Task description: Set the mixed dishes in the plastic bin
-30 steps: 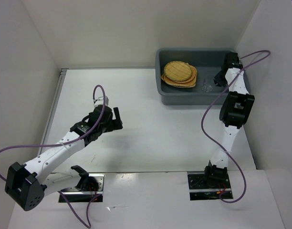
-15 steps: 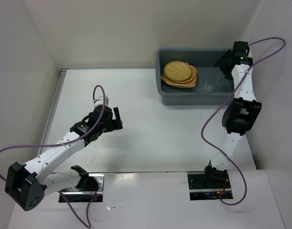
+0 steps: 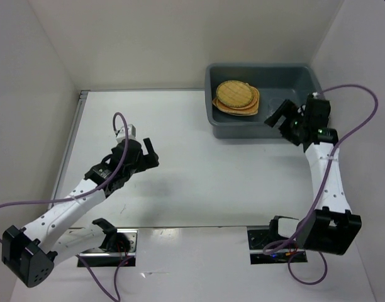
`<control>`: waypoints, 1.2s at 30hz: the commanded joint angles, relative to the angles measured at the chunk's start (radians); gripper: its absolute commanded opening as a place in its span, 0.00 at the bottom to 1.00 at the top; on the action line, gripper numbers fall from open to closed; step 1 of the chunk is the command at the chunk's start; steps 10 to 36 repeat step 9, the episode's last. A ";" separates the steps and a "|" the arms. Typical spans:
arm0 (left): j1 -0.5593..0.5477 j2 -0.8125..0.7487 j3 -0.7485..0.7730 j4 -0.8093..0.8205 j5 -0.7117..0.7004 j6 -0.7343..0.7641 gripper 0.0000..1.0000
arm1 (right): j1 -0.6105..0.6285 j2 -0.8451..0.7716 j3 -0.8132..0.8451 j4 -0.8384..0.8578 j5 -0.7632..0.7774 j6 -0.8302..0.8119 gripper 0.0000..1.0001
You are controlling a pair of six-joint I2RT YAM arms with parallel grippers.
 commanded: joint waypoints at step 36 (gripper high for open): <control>0.006 -0.028 -0.012 0.015 -0.072 -0.036 1.00 | 0.006 -0.316 -0.341 -0.143 -0.177 0.017 1.00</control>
